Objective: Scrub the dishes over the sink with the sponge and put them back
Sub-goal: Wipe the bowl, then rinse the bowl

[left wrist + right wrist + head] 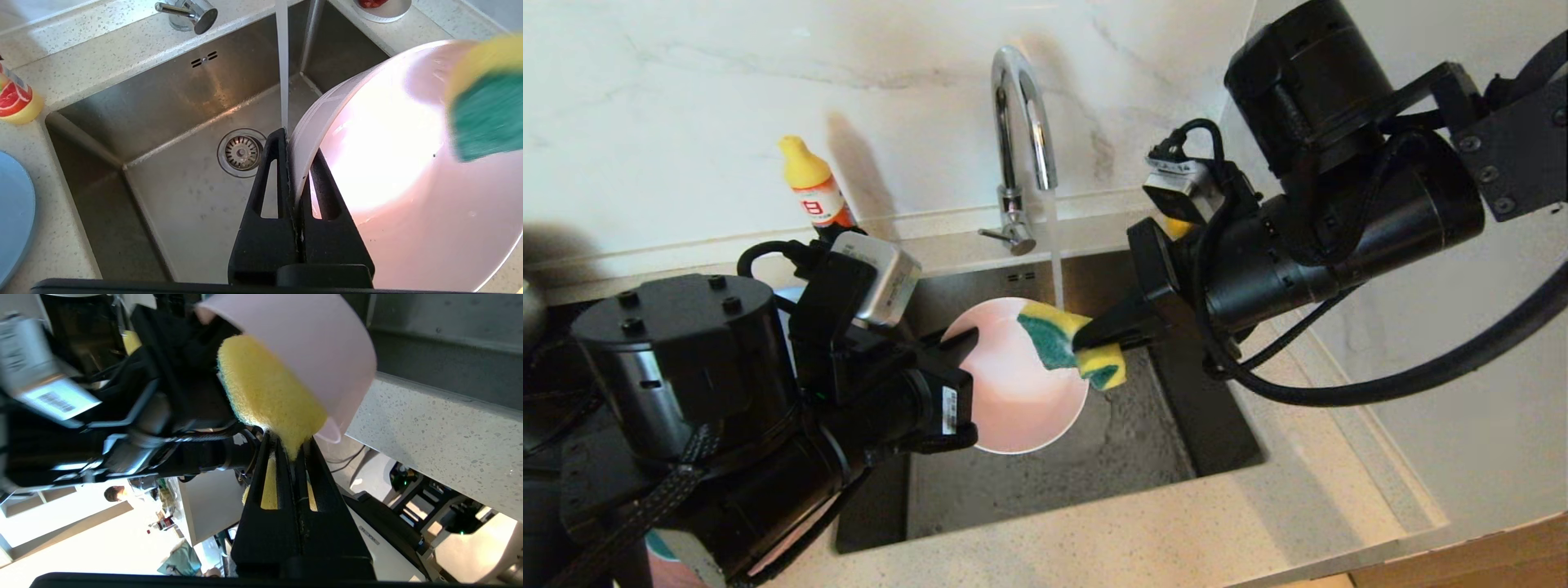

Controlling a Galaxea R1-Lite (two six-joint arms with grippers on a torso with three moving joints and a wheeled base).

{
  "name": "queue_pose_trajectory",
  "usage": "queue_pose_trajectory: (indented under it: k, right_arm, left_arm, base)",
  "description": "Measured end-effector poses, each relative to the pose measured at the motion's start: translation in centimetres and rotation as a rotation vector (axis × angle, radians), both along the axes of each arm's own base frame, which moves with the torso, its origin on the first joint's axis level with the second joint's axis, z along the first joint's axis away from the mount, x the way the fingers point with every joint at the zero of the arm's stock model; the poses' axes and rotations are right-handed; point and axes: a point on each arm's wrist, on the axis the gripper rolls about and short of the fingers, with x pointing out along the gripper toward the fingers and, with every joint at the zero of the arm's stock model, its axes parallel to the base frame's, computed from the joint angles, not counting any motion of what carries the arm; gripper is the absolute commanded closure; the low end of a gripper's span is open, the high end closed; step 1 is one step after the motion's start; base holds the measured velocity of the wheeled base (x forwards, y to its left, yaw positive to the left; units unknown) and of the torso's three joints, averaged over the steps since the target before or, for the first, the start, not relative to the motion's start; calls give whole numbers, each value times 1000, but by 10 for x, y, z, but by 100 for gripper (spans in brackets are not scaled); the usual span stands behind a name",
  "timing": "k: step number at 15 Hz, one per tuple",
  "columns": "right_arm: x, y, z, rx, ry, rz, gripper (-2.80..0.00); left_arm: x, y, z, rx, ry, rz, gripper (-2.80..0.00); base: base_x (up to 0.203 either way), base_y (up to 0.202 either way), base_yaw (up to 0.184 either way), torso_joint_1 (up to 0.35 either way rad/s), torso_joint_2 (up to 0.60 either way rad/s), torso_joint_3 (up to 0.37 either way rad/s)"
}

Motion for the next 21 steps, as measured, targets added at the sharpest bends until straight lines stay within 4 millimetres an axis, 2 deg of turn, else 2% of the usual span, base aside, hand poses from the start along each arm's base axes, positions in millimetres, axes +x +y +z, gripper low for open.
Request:
queue_pose_trajectory:
  k: [5,9,11,15,18,21]
  right_arm:
    - [-14,-16,18,34,-42,-9,0]
    - [-27,-31,32,59,-76,-17,0]
    - [-33,-37,32,52,-75,-19,0]
    - [-41,-47,21,12,-69,-9,0]
    - [-46,-52,18,0,-67,-7,0]
    - [-50,-55,16,-6,-60,-9,0]
  left_arm:
    - [2,-1,-2,5,6,23,0]
    - [16,-1,-7,-2,34,72,0]
    - [29,-2,-11,-17,75,111,0]
    - [55,-4,-18,-32,274,185,0]
    - [75,-12,-12,-101,441,208,0]
    - [104,-23,-19,-148,543,259,0]
  base:
    - [0,0,0,0,0,0]
    - [0,0,0,0,0,0]
    - [0,0,0,0,0,0]
    - [0,0,0,0,0,0]
    - [0,0,0,0,0,0]
    - [0,0,0,0,0,0]
